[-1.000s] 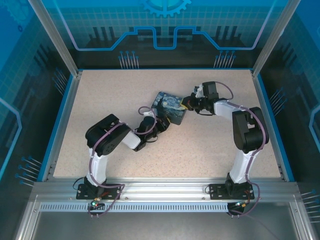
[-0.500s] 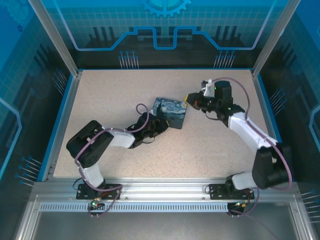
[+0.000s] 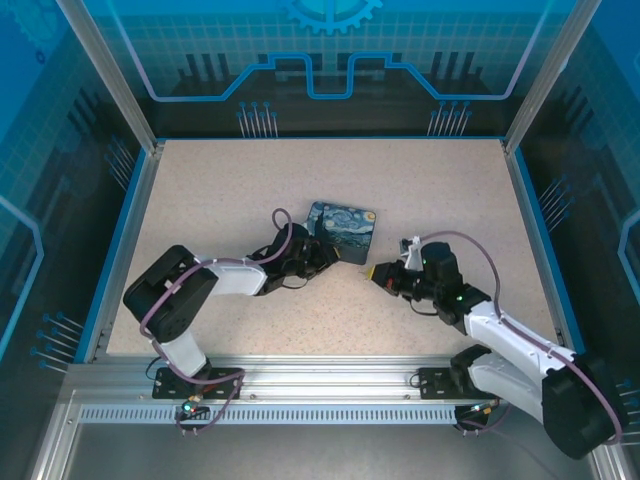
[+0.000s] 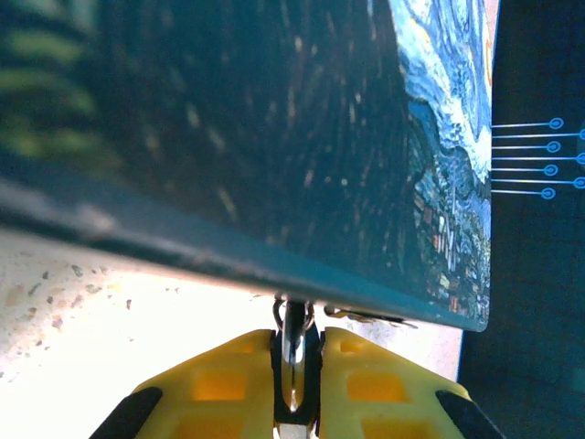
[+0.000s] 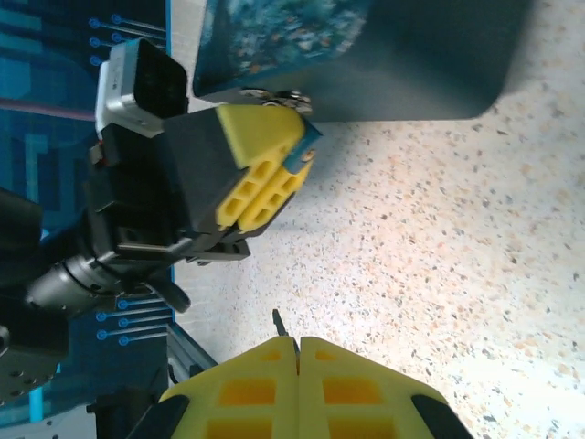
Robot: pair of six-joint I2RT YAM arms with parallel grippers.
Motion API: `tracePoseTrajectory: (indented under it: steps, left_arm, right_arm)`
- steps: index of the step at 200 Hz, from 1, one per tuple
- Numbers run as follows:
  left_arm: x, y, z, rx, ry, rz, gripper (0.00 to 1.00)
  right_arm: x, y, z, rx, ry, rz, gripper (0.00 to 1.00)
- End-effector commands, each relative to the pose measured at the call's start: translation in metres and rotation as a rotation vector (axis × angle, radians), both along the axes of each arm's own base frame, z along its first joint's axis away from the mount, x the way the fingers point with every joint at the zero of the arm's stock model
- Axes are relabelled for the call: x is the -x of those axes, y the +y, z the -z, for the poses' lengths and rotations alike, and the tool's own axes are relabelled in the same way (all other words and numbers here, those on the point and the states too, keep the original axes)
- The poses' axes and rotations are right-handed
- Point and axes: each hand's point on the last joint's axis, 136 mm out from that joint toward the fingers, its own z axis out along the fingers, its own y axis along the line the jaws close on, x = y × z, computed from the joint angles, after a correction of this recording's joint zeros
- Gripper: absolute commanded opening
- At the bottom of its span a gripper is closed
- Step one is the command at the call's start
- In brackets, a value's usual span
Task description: Unlock the padlock with the key
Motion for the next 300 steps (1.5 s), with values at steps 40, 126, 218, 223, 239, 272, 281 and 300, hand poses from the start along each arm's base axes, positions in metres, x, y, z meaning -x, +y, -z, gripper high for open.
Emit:
tracePoseTrajectory:
  steps: [40, 126, 218, 223, 239, 272, 281, 300]
  left_arm:
    - [0.0, 0.0, -0.037, 0.153, -0.014, -0.077, 0.0]
    - [0.001, 0.009, -0.052, 0.251, -0.019, -0.157, 0.0]
    - [0.0, 0.002, -0.062, 0.324, -0.048, -0.222, 0.0]
    - [0.0, 0.003, -0.062, 0.325, -0.048, -0.226, 0.0]
    - [0.0, 0.004, -0.061, 0.335, -0.046, -0.244, 0.0]
    - [0.001, 0.003, -0.064, 0.355, -0.052, -0.274, 0.0]
    - [0.001, 0.002, -0.064, 0.359, -0.052, -0.28, 0.0]
    - [0.001, 0.001, -0.066, 0.366, -0.057, -0.29, 0.0]
  right_arm:
    - [-0.017, 0.01, -0.013, -0.105, -0.029, 0.093, 0.0]
    - [-0.034, 0.029, -0.004, -0.176, 0.044, 0.171, 0.0]
    - [-0.044, 0.031, -0.002, -0.256, 0.094, 0.342, 0.0]
    - [-0.045, 0.03, -0.003, -0.261, 0.093, 0.352, 0.0]
    - [-0.045, 0.025, -0.005, -0.262, 0.092, 0.383, 0.0]
    - [-0.048, 0.02, -0.011, -0.276, 0.088, 0.423, 0.0]
    - [-0.049, 0.021, -0.013, -0.279, 0.087, 0.423, 0.0]
    - [-0.051, 0.025, -0.015, -0.282, 0.091, 0.417, 0.0]
